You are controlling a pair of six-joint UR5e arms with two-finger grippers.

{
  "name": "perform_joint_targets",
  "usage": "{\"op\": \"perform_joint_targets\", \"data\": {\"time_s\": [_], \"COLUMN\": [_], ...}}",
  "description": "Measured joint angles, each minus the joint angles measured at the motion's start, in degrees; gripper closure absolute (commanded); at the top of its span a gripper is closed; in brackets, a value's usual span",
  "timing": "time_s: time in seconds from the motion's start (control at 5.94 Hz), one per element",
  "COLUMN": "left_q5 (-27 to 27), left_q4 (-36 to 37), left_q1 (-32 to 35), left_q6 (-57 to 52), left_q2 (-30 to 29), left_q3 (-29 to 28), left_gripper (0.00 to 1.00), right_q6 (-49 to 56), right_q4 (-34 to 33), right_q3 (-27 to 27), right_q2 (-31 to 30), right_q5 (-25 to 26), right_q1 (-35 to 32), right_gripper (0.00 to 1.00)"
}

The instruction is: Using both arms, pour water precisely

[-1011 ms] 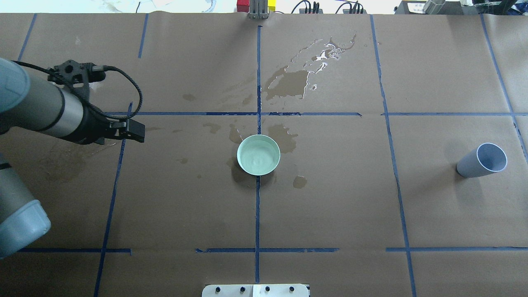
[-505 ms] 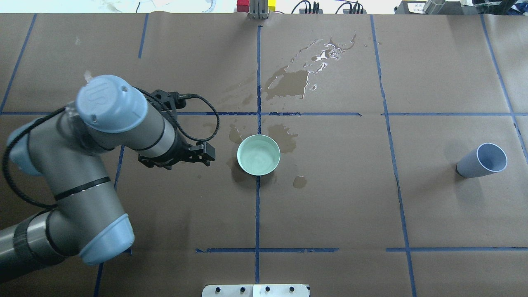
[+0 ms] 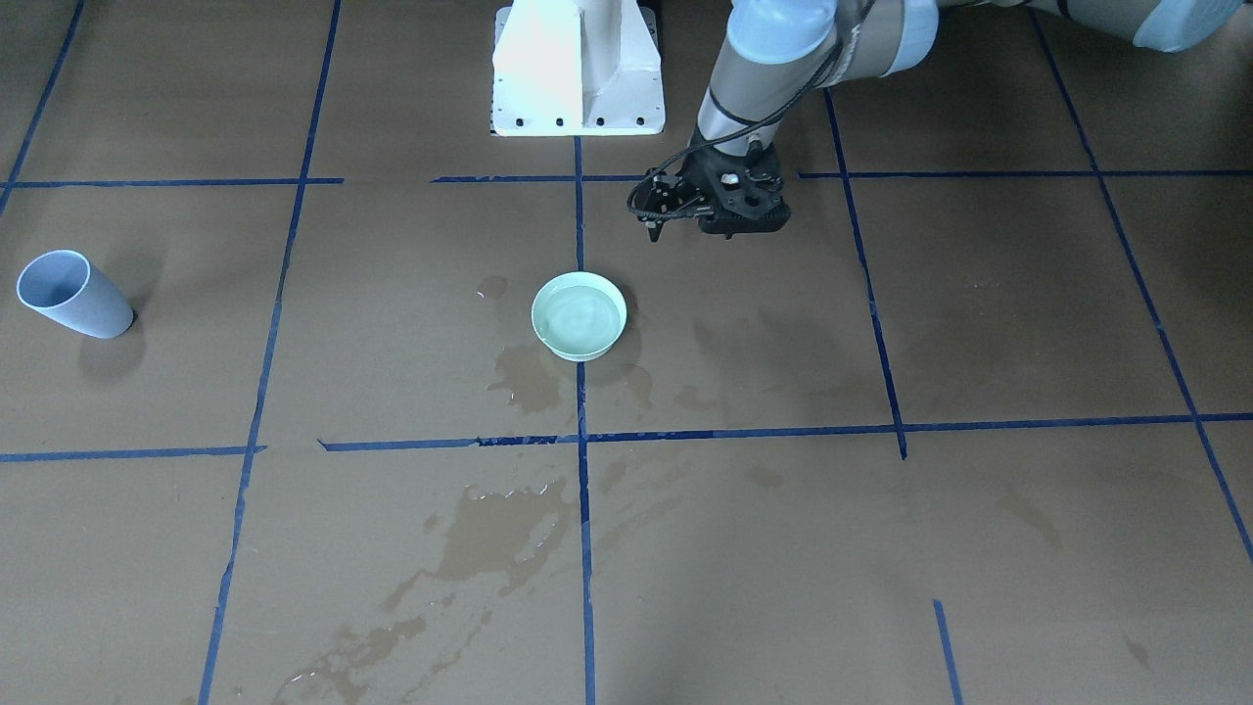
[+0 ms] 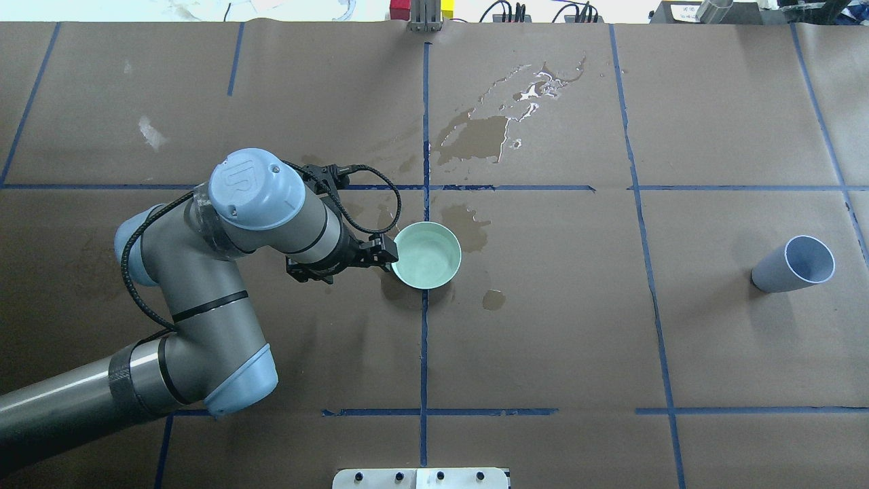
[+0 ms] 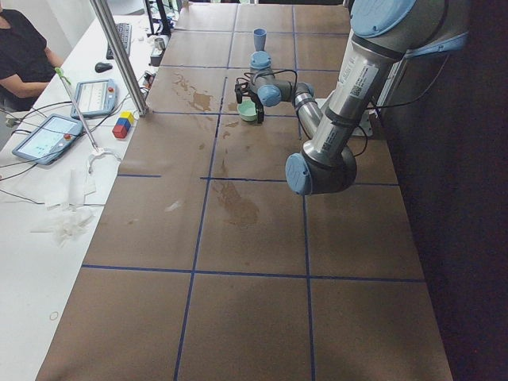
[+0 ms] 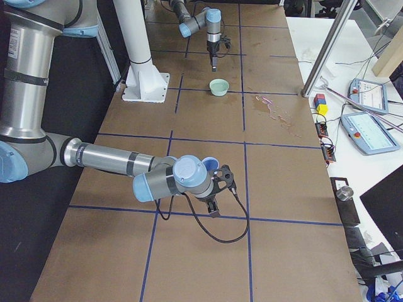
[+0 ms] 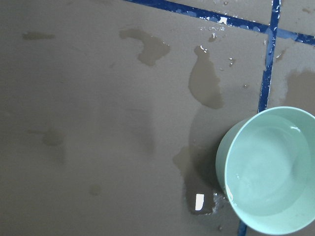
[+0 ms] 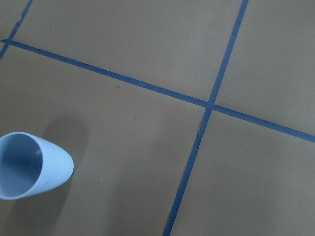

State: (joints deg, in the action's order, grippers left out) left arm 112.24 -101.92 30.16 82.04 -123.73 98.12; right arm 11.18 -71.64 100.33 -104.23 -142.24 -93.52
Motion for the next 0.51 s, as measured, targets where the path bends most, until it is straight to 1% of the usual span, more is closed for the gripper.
{"op": "perform_joint_targets", "data": {"time_s": [0.17,0.34,0.51], "left_q5": [-0.1,-0.1,-0.1], "left_q4": [-0.7,-0.9,-1.0], "left_q1": [-0.5,-0.8,-0.9], "left_q6": [0.2,0.7,1.3], "left_q2": [-0.9,-2.3,-3.4], "left_q3": [-2.2,-4.1,-5.2], "left_gripper": [0.01,0.03,0.10], "right_q6": [5.2,8.4,9.6], "right_q4": [-9.1,-13.6,-15.0], "right_q3": [4.1,6.0,6.8], "right_q2": [0.0,0.0,-0.5], "right_q5": [0.4,0.9,1.4], "right_q1": [-0.9,-1.1,-1.8], "right_gripper": [0.00,0.00,0.00]}}
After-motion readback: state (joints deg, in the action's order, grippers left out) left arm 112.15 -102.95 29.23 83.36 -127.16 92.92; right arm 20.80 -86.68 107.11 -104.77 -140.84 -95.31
